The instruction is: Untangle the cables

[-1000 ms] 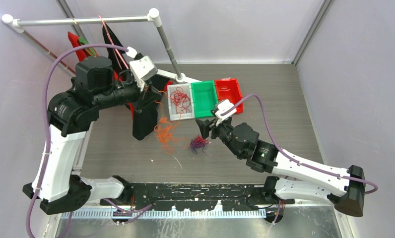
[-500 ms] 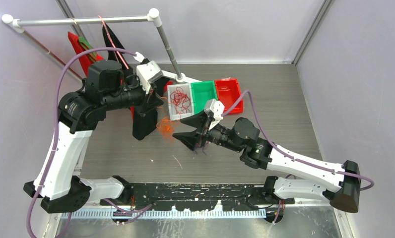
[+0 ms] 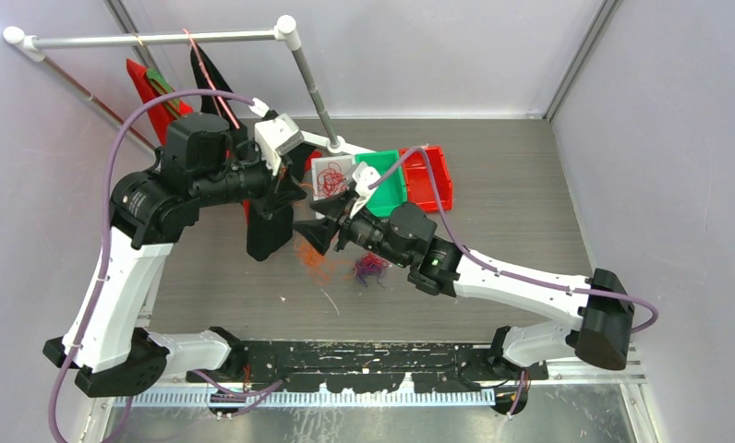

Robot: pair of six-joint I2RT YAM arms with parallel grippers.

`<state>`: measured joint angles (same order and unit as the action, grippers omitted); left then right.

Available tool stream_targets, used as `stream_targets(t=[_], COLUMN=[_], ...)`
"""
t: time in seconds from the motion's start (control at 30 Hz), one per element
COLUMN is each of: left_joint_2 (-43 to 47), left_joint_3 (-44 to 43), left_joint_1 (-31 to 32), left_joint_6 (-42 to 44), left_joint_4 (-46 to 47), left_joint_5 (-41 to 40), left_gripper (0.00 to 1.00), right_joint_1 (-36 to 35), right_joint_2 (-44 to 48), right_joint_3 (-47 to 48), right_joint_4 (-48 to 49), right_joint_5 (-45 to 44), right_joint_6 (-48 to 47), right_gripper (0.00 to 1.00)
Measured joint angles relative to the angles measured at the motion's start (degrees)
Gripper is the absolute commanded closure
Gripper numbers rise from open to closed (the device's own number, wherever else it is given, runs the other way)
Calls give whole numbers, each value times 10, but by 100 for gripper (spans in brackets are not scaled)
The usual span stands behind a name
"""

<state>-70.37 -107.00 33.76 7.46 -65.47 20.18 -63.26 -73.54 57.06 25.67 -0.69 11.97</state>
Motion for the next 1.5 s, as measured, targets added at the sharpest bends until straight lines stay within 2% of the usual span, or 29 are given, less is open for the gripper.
stream_targets(t=[0.3, 0.53, 0.77, 1.27, 1.5], left_joint_2=[1, -7, -54, -116, -120], left_joint_3=[-7, -41, -128, -297, -327], left_joint_1=[0, 0, 0, 0, 0], left_joint_6=[-23, -41, -56, -33, 2], left_joint_4=[-3, -7, -10, -1, 27], left_joint_5=[59, 96, 104, 51, 19], left_gripper=[100, 100, 100, 100, 100], right_joint_1=[0, 0, -4, -43, -70], right_joint_2=[-47, -80, -114, -168, -194], right_joint_3=[24, 23, -27, -147, -193], right_joint_4=[-9, 2, 47, 126, 162], right_joint_5=[-96, -90, -77, -89, -117], right_joint_6=[-39, -42, -12, 45, 73], right_gripper=[45, 48, 49, 49, 51])
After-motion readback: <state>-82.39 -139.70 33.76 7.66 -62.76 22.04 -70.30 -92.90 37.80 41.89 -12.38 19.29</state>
